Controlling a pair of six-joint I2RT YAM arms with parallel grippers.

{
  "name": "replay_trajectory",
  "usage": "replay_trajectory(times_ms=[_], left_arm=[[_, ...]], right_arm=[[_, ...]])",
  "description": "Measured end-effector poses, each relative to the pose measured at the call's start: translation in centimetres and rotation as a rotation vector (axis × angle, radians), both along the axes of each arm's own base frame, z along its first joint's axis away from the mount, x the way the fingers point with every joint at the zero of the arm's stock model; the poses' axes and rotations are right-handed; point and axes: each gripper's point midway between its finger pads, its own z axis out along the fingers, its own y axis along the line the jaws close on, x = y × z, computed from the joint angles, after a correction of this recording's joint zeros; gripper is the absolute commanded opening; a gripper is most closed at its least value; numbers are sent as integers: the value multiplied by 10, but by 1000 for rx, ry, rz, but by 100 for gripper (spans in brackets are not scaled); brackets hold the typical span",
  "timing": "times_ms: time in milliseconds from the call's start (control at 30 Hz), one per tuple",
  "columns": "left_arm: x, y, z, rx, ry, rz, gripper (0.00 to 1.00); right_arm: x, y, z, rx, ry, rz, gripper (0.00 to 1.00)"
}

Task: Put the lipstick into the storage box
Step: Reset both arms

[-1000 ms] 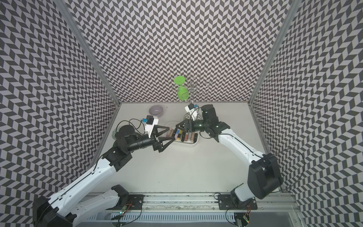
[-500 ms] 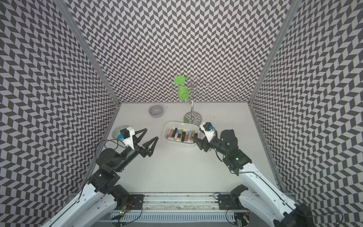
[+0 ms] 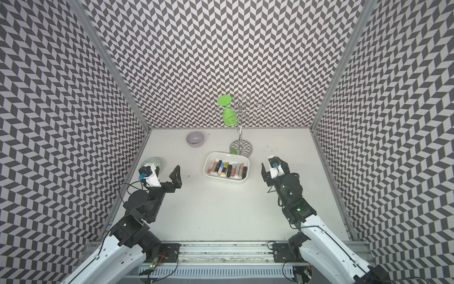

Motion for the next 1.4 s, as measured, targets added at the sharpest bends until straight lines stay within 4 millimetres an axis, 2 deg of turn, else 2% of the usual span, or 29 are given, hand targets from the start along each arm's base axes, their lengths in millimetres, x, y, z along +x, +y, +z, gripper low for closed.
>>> replay_trajectory(times_ms=[233, 433, 633, 867, 1200, 1400], left_arm=[[10, 23, -53, 180, 83, 127, 99], [26, 55, -70, 197, 117, 242, 99], [42, 65, -87, 201, 146, 259, 99], [59, 74, -95, 204, 130, 257, 99], [73, 90, -97, 185, 93, 293, 99], [85, 90, -113, 186, 102, 296, 99]], right_arm=[[11, -38, -52, 40, 57, -160, 76], [22, -58, -76, 108, 55, -231, 76], [38, -74, -95, 157, 71, -281, 76], [68, -92, -98, 214, 46, -335, 76], [74, -99, -97, 262, 8, -337, 76], [74, -98, -95, 273, -6, -316, 76]])
